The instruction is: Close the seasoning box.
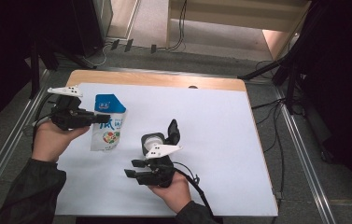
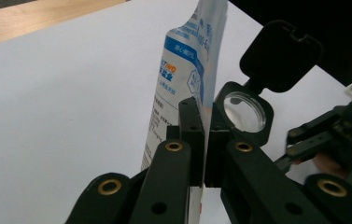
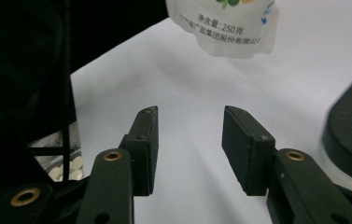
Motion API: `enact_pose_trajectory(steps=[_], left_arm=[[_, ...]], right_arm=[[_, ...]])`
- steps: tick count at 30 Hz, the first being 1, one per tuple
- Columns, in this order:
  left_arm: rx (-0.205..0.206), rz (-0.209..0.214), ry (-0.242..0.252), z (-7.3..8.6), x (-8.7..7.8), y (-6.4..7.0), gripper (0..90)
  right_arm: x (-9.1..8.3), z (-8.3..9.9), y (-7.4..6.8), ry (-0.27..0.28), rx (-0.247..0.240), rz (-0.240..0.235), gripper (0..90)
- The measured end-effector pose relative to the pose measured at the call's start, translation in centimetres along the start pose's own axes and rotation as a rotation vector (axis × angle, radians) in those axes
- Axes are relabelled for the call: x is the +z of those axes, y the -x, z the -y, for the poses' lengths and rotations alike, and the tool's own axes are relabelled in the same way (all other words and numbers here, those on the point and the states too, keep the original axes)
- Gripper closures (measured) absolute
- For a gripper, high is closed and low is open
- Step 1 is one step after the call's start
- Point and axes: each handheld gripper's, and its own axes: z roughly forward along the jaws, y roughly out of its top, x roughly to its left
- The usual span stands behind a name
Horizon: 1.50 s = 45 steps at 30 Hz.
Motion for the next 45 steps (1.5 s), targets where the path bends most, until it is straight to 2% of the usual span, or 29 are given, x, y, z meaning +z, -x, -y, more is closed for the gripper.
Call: enact_pose_trajectory(steps=[2, 10, 13, 15, 17, 18, 22, 26, 28, 29, 32, 35, 43, 45], left_arm=[[-0.011, 0.001, 0.002, 0.0, 0.2, -0.4, 90.0], [-0.021, -0.031, 0.032, -0.2, 1.0, -1.6, 90.0], [-0.020, -0.038, 0.029, -0.3, 1.4, -2.0, 90.0], [-0.006, -0.070, 0.034, -0.4, 1.6, -2.0, 90.0], [0.001, -0.068, 0.046, -0.5, 1.8, -2.1, 90.0], [-0.002, -0.066, 0.050, -0.6, 1.9, -2.3, 90.0], [-0.015, -0.087, 0.056, -0.5, 2.6, -3.3, 90.0], [-0.018, -0.098, 0.058, -0.1, 3.1, -4.2, 90.0], [-0.025, -0.090, 0.044, 0.3, 3.4, -4.6, 90.0], [-0.025, -0.098, 0.035, 0.5, 3.4, -4.8, 90.0], [-0.047, -0.085, 0.053, 0.9, 3.1, -5.2, 90.0], [-0.034, -0.088, 0.028, 1.1, 2.7, -5.1, 90.0], [-0.045, -0.102, 0.032, 2.3, 1.8, -5.0, 89.8], [-0.043, -0.094, 0.026, 2.7, 1.5, -4.9, 89.4]], right_arm=[[-1.0, 0.0, 0.3, -0.002, -0.017, 0.011, 58.3], [-4.2, 1.2, 1.5, -0.017, -0.014, 0.056, 58.8], [-5.0, 1.6, 2.0, -0.015, -0.003, 0.067, 58.8], [-5.4, 1.7, 2.2, -0.016, 0.002, 0.066, 58.7], [-5.9, 1.9, 2.4, -0.018, -0.007, 0.064, 57.8], [-6.1, 1.9, 2.5, -0.016, -0.021, 0.064, 57.7], [-6.8, 2.2, 3.0, -0.017, -0.017, 0.079, 57.6], [-7.3, 2.3, 3.6, -0.009, 0.002, 0.095, 57.9], [-7.5, 2.3, 3.9, -0.003, 0.010, 0.108, 58.0], [-7.6, 2.3, 4.1, -0.006, 0.018, 0.117, 58.0], [-7.7, 2.3, 4.4, -0.010, 0.026, 0.127, 58.1], [-7.8, 2.3, 4.6, -0.009, 0.034, 0.133, 58.2], [-7.9, 2.2, 5.7, -0.007, 0.050, 0.145, 58.7], [-8.0, 2.2, 5.8, -0.007, 0.046, 0.154, 58.9]])
